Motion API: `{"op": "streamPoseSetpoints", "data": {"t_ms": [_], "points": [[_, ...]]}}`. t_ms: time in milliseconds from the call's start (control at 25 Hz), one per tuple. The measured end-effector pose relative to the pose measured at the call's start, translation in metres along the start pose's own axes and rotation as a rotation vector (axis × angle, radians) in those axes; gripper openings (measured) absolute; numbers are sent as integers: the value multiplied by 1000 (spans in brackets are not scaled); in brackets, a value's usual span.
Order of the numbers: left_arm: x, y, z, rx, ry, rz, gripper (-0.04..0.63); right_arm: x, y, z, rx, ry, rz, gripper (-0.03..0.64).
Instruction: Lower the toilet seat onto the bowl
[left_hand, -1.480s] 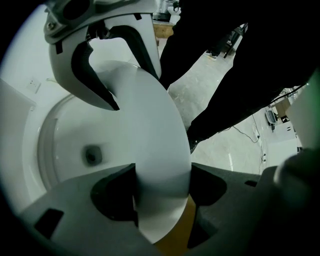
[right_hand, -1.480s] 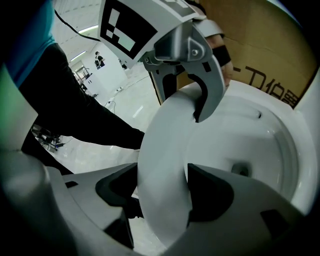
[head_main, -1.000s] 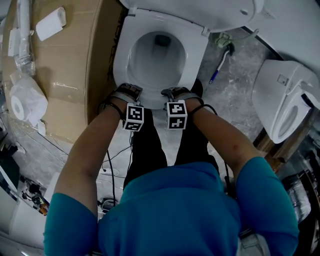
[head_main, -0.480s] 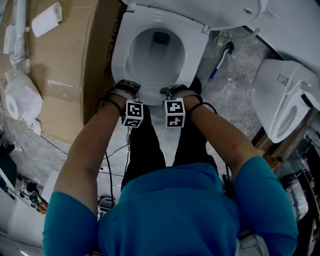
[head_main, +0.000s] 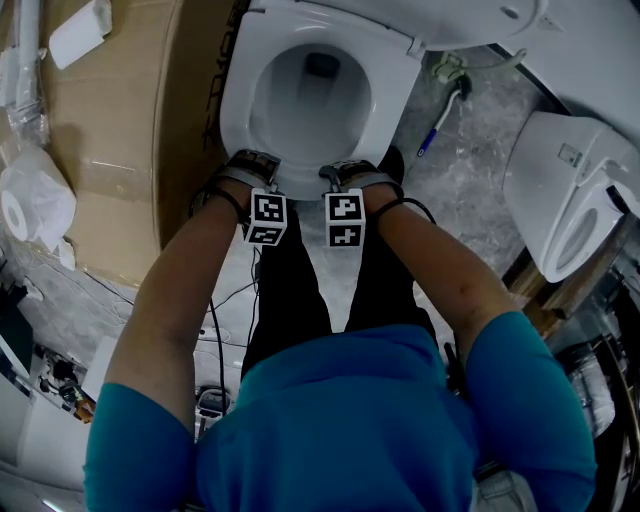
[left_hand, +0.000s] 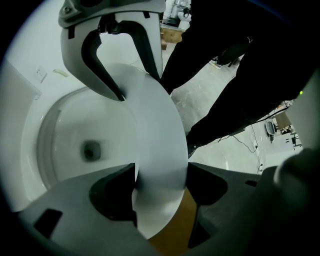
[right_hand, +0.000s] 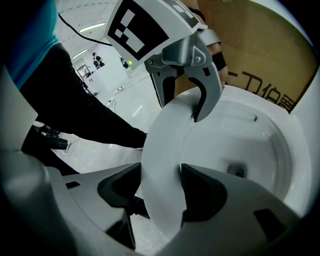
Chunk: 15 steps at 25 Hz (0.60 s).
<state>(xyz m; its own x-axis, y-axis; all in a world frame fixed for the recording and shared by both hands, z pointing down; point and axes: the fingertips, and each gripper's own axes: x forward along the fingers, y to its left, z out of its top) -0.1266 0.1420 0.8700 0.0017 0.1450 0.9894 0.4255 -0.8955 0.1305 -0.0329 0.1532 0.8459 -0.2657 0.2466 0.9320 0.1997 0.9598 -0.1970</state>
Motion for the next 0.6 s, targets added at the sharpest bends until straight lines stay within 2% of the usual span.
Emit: {"op": "streamPoseSetpoints", "data": {"t_ms": [240,440,600], "points": [[-4,0,1,-16,-14,-8,290,1,1,0,-1,-6,6,252],[-18,5,1,-80,-54,5,290,1,0,-1,-3,7,4,252],[-30,7,1,-96,-72,17,290,-6,2,2,4,-8,-2,252]]}}
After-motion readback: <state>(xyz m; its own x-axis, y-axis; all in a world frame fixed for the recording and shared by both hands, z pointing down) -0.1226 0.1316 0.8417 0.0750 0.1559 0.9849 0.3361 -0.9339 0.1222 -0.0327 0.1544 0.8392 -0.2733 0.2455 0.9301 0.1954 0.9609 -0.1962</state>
